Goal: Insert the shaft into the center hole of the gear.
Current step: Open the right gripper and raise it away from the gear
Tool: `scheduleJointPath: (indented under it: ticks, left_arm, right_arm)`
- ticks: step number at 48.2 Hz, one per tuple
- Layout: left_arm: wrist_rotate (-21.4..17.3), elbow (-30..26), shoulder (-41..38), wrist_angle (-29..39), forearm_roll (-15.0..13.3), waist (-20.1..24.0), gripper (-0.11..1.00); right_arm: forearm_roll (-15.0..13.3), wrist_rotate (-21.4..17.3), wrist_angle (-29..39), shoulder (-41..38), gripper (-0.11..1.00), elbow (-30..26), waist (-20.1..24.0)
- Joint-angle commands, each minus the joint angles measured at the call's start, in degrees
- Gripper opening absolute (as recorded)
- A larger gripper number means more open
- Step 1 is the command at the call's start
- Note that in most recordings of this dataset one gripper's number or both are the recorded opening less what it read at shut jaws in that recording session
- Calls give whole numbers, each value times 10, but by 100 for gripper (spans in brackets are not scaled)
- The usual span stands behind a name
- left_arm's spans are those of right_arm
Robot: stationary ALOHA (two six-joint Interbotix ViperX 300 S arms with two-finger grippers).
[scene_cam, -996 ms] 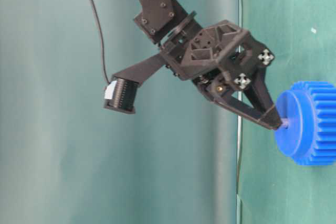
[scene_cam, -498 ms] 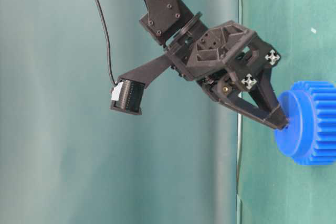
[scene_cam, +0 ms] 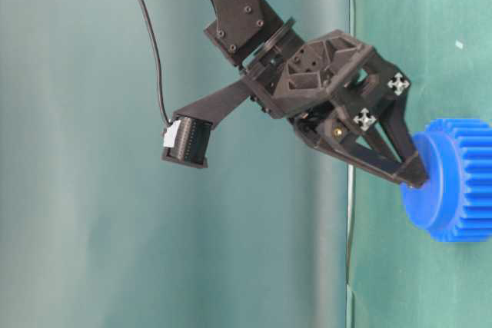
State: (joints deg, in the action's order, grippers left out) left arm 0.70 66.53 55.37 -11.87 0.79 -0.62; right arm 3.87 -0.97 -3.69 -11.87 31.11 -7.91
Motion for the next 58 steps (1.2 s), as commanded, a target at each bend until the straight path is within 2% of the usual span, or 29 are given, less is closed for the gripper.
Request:
scheduleJointPath:
  ticks: [1, 4, 6, 11, 29, 45, 58]
  left_arm:
    - [1, -15, -4, -3, 2, -2, 0]
    - [1, -15, -5, -3, 2, -2, 0]
    - [1, -15, -4, -4, 2, -2, 0]
    - [1, -15, -5, -3, 2, -2, 0]
    - [1, -15, -2, -3, 2, -2, 0]
    - [1, -15, -2, -4, 2, -2, 0]
    - [1, -15, -2, -4, 2, -2, 0]
  right_arm:
    - [-1, 0, -4, 13, 79, -9, 0]
    - [0, 0, -4, 18, 93, -8, 0]
    - [0, 0, -3, 24, 96, -7, 0]
    - [-1, 0, 0, 44, 91, -4, 0]
    - [-15, 3, 27, 173, 91, 25, 0]
    - [-11, -1, -1, 279, 91, 114, 0]
    - [7, -2, -38, 374, 91, 194, 0]
